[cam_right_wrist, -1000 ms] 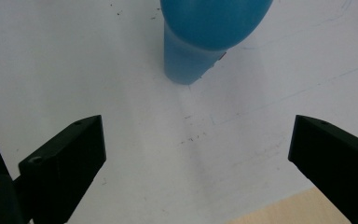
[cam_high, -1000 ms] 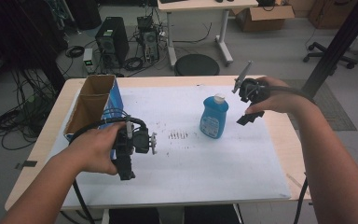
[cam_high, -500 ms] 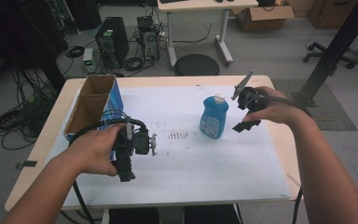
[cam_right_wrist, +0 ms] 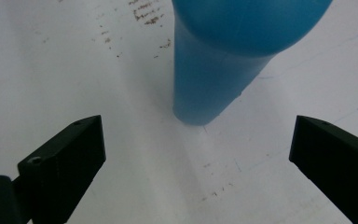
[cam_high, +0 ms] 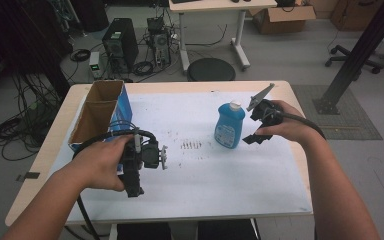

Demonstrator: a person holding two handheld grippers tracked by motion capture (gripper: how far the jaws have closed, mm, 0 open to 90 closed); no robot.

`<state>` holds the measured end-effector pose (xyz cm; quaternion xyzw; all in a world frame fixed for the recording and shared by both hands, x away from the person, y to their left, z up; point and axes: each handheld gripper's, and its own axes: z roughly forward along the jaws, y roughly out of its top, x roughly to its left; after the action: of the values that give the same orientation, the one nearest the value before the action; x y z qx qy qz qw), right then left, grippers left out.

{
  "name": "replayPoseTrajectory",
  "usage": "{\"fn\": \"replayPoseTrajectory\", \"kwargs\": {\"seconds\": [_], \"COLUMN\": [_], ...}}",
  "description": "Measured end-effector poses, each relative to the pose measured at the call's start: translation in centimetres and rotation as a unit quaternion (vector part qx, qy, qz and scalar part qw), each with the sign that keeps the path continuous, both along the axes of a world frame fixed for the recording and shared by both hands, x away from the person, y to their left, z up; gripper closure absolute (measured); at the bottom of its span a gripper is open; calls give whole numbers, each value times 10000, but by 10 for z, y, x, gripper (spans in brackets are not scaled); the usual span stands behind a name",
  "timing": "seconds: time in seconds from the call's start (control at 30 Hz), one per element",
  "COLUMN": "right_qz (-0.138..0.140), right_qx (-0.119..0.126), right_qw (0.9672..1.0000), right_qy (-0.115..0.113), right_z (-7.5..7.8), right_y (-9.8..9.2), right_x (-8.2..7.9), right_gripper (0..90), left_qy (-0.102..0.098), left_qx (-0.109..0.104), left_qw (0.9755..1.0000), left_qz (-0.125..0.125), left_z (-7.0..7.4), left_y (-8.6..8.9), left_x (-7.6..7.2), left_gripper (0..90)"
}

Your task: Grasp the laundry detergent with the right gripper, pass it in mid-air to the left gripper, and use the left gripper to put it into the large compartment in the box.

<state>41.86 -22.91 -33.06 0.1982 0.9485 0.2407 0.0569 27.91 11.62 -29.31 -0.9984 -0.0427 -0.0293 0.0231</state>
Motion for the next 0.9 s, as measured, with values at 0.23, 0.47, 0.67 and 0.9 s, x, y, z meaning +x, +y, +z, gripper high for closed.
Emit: {"fn": "replayPoseTrajectory", "kwargs": {"seconds": [0.23,0.47,0.67,0.9], "right_qz": [-122,-279,-323,-470], "right_qx": [273,456,565,872], "right_qw": [9996,9986,9979,9949], "right_qy": [11,-7,-29,-199], "right_z": [-9,-23,-34,-43], "right_y": [-2,-5,-5,-4], "right_x": [1,3,3,4], "right_gripper": [35,34,34,29], "left_qy": [-1,2,15,21], "left_qx": [9,33,61,68], "left_qw": [10000,10000,10000,10000], "left_qz": [-1,-15,-50,-30], "left_z": [-2,-2,-4,-5], "left_y": [0,0,-1,1], "left_x": [0,-1,-3,-5], "left_gripper": [4,4,4,4]}}
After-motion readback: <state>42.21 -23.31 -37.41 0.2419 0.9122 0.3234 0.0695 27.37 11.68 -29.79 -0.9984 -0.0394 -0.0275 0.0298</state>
